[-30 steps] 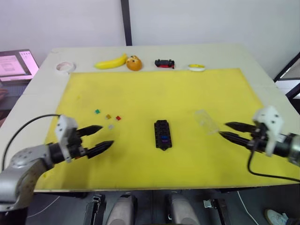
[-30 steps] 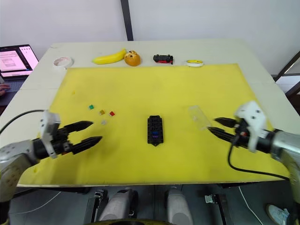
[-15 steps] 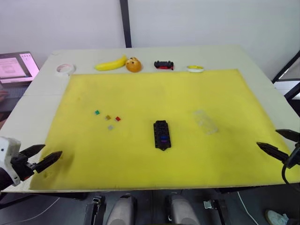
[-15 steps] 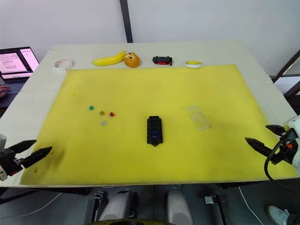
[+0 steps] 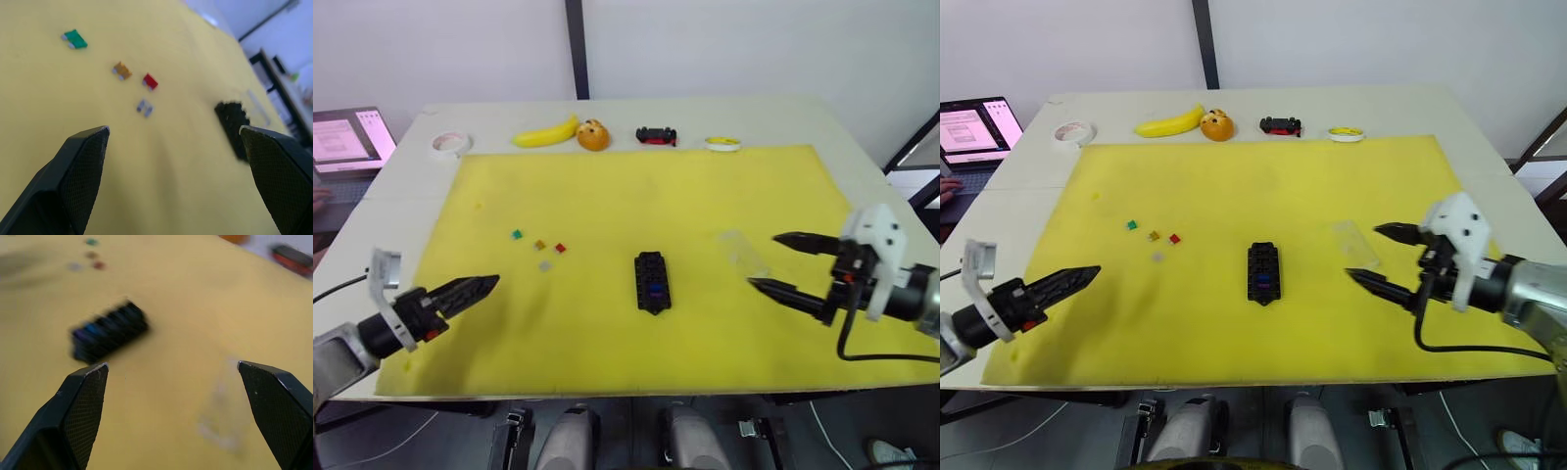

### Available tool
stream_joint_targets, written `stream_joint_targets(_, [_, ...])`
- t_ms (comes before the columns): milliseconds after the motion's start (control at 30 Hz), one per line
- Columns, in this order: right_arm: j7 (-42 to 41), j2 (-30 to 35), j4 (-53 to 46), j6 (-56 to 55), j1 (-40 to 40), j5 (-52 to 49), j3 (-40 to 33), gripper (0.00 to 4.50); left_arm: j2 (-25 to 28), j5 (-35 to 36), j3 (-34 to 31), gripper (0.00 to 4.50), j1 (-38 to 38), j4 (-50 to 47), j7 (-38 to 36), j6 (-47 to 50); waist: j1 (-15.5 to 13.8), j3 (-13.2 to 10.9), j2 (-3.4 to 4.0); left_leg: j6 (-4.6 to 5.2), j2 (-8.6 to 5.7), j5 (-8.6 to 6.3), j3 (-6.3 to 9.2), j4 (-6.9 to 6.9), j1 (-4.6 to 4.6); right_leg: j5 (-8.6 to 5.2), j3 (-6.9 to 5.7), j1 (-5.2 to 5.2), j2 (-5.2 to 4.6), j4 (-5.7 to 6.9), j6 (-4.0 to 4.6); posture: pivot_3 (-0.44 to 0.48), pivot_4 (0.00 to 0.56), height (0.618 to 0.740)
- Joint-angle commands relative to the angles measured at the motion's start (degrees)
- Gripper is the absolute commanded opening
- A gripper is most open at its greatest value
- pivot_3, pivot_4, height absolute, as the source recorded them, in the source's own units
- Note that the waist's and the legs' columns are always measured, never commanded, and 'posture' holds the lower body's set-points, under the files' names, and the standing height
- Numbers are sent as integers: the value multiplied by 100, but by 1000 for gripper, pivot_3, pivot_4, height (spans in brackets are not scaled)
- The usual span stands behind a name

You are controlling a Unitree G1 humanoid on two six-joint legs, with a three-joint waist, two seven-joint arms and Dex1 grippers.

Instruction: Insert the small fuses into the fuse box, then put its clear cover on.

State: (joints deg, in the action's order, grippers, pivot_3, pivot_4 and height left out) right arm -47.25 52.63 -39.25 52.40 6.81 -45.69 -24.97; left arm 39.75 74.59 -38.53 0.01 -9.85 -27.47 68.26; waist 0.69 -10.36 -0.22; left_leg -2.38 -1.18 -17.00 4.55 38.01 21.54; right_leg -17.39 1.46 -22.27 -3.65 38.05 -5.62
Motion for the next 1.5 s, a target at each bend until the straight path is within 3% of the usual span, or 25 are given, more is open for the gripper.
stream_joint_targets(33, [261, -93, -338, 99, 462, -325, 653, 4468, 20, 991, 186, 4500, -295, 602, 939, 642, 6, 1, -5, 0, 0, 0, 1, 0, 2, 0, 0, -2, 0, 0, 0, 0, 150, 740])
stream_joint_targets(200, [454, -356, -173, 58, 1093, -212, 1622, 4468, 52, 2358, 648, 4500, -895, 1540, 2256, 755, -4, 0, -9, -4, -1, 2, 4, 1, 12, 0, 1, -16, 0, 2, 0, 0, 150, 740])
stream_joint_targets(433, [526, -590, -114, -164, 1341, 111, 2379, 4468, 273, 3774, 1439, 4500, -939, 1763, 3167, 537, 7, 3, -14, -18, -4, 10, 10, 7, 62, 1, 7, -66, -3, 8, 1, 0, 150, 740])
stream_joint_targets(767, [522, -772, 68, -428, 1628, 665, 3025, 4468, -132, 3841, 1570, 4500, -1221, 2041, 3793, 237, 0, 5, -13, -30, -10, 18, 11, 12, 81, 3, 3, -89, -1, 17, 3, 0, 150, 740])
stream_joint_targets(1100, [503, -1012, 364, -622, 2117, 1331, 3666, 4468, -325, 3841, 1599, 4500, -1487, 2408, 3701, 432, -15, 9, -13, -33, -17, 20, 15, 14, 81, 3, -6, -87, 2, 21, 3, 0, 150, 740])
stream_joint_targets(1500, [522, -1229, 537, -611, 2220, 1643, 3755, 4468, -357, 3787, 1721, 4500, -1627, 2674, 3924, -4, -15, 10, -12, -42, -19, 26, 21, 14, 81, 4, -4, -87, -3, 23, 3, 0, 150, 740])
